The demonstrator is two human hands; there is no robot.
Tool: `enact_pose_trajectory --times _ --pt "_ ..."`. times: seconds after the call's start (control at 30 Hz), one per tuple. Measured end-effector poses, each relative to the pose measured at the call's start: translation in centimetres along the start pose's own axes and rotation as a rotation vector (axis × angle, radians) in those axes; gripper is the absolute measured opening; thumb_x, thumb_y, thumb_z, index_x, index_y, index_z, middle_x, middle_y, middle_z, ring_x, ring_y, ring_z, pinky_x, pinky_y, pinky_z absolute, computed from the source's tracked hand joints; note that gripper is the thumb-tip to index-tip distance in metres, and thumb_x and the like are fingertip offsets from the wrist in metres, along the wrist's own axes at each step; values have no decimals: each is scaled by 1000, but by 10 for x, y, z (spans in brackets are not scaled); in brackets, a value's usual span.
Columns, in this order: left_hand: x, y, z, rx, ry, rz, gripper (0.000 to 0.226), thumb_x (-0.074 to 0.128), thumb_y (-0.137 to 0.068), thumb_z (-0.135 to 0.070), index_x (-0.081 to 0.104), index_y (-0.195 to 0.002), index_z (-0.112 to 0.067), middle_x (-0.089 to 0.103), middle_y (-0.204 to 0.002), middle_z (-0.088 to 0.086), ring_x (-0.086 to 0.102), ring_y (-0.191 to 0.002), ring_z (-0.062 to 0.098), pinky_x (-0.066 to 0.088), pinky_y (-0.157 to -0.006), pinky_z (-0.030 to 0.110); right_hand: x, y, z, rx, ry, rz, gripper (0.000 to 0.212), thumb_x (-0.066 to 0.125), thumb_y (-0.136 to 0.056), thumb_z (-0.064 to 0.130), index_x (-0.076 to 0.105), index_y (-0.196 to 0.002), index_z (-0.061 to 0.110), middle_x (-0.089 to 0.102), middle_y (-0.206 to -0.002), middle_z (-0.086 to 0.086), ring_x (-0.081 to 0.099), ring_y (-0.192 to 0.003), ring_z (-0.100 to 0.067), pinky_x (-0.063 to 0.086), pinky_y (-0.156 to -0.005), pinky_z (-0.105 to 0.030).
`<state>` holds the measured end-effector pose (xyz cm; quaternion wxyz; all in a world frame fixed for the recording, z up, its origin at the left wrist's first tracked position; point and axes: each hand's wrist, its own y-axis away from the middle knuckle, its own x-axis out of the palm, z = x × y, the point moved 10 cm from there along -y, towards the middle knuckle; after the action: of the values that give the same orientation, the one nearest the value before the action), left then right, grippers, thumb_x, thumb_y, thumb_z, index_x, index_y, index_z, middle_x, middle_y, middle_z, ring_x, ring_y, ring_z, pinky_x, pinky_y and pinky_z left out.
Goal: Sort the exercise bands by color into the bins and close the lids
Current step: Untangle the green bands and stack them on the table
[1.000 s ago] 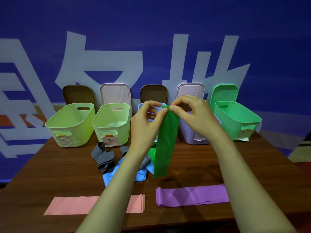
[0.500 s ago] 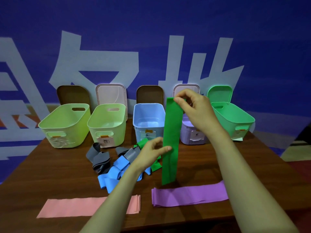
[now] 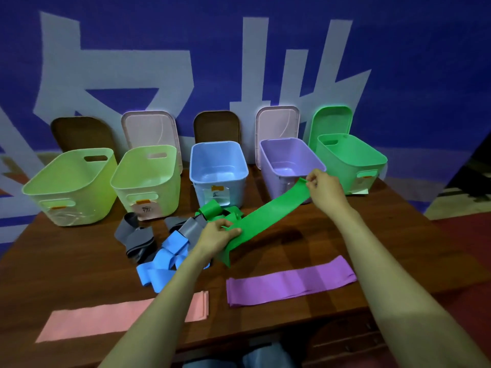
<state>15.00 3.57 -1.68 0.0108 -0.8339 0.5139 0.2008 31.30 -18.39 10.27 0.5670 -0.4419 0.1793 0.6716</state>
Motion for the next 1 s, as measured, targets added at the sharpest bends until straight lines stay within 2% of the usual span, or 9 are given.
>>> enact_pose_trajectory --times 0.1,0.23,0.4,0.47,0.6,0.7,0.77,0.87,1.0 --pt "14 -4 19 -31 -89 36 20 74 -80 -17 53 -79 -18 44 -52 -3 40 -40 2 28 -41 16 26 9 -47 140 -6 61 9 53 -87 5 61 -91 6 66 -97 -23 60 -95 -38 46 -81 -36" --pt "30 -8 35 9 -243 47 21 73 -80 -16 54 -89 -16 47 -55 -4 43 -50 10 30 -46 19 48 30 -103 318 70 113 15 47 -90 6 60 -98 7 64 -107 -22 58 -102 -38 46 -82 -35" --pt "47 -12 29 107 -413 36 19 68 -83 -15 55 -97 -15 54 -71 -2 54 -73 18 38 -64 29 61 43 -141 435 150 129 16 46 -93 8 59 -103 9 62 -112 -18 58 -105 -36 47 -83 -34" --pt "52 -13 26 168 -477 25 22 65 -82 -10 57 -103 -11 58 -84 1 57 -81 20 39 -69 28 63 46 -149 461 165 117 16 46 -94 10 59 -104 9 62 -111 -17 58 -104 -36 48 -83 -37" --pt "63 -8 20 325 -634 4 28 58 -79 -1 59 -106 -10 54 -111 7 52 -104 24 44 -87 33 65 54 -156 446 235 104 24 48 -93 12 53 -116 7 56 -121 -17 52 -113 -36 45 -89 -40" --pt "66 3 7 466 -686 -73 21 56 -81 0 64 -99 -8 57 -107 8 53 -101 27 47 -84 37 65 59 -146 352 363 47 38 55 -90 16 45 -126 11 47 -129 -13 40 -121 -32 39 -96 -41" --pt "74 9 2 532 -737 -59 16 58 -85 -5 68 -96 -9 60 -102 8 55 -97 28 47 -81 40 74 62 -131 247 401 44 33 54 -90 18 50 -121 13 48 -125 -11 39 -120 -29 37 -95 -39" --pt "87 10 12 466 -820 56 20 54 -91 -17 67 -104 -12 59 -109 6 53 -104 27 45 -84 37 94 71 -112 147 375 90 25 49 -92 18 56 -114 13 51 -119 -9 42 -115 -27 38 -95 -38" --pt "90 9 18 399 -832 134 25 50 -94 -24 63 -112 -13 55 -116 3 50 -111 22 45 -88 36 108 79 -104 155 360 145 31 46 -94 19 50 -123 10 50 -126 -10 43 -119 -27 37 -98 -37"
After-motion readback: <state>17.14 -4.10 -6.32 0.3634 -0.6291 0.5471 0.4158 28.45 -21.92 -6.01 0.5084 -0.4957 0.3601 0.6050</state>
